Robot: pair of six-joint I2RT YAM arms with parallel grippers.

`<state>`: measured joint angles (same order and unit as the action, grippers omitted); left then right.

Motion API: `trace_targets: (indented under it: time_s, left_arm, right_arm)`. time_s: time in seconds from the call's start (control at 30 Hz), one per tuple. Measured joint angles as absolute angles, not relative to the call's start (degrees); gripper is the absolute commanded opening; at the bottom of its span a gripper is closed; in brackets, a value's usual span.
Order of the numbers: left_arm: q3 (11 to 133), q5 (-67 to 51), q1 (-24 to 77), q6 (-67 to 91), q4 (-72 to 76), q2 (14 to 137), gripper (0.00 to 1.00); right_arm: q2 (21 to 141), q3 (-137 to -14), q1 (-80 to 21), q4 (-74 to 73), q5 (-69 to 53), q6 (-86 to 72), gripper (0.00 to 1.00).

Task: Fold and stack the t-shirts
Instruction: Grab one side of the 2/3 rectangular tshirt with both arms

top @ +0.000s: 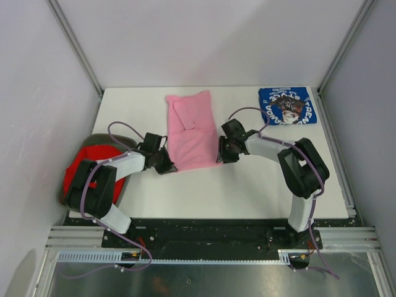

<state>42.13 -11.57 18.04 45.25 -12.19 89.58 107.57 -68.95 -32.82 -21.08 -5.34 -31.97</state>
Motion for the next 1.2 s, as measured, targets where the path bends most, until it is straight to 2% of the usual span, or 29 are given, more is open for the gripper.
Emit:
trace_targets:
  time_s: [0.2, 0.47, 0.67, 0.73, 1.0, 1.2]
  left_arm:
    - [42.1, -11.6, 18.0, 45.3, -12.0, 89.6, 0.05]
    - [42.0, -11.6, 18.0, 45.3, -11.8, 89.6, 0.05]
    - [41.8, -11.8, 18.0, 45.2, -11.6, 89.2, 0.11]
    - [41.2, -12.2, 17.8, 45.3, -11.6, 88.2, 0.13]
    - [35.5, -12.2, 15.1, 46.6, -12.5, 76.8, 0.2]
    - [34.3, -12.2, 14.1, 46.6, -12.9, 77.0, 0.27]
  right_arm:
    - [107.2, -67.7, -33.0, -20.6, -5.2, -32.4, 0.37]
    - [107.1, -67.1, -33.0, -19.8, -5.2, -32.8, 0.26]
    - [107.1, -66.6, -33.1, -19.2, -5.2, -33.2, 0.05]
    - [107.1, -66.5, -33.1, -19.0, -5.2, -33.4, 0.01]
    - [106.7, -66.1, -33.4, -18.9, -5.0, -33.5, 0.0]
    - [106.6, -65.9, -33.4, -18.7, -4.9, -33.5, 0.0]
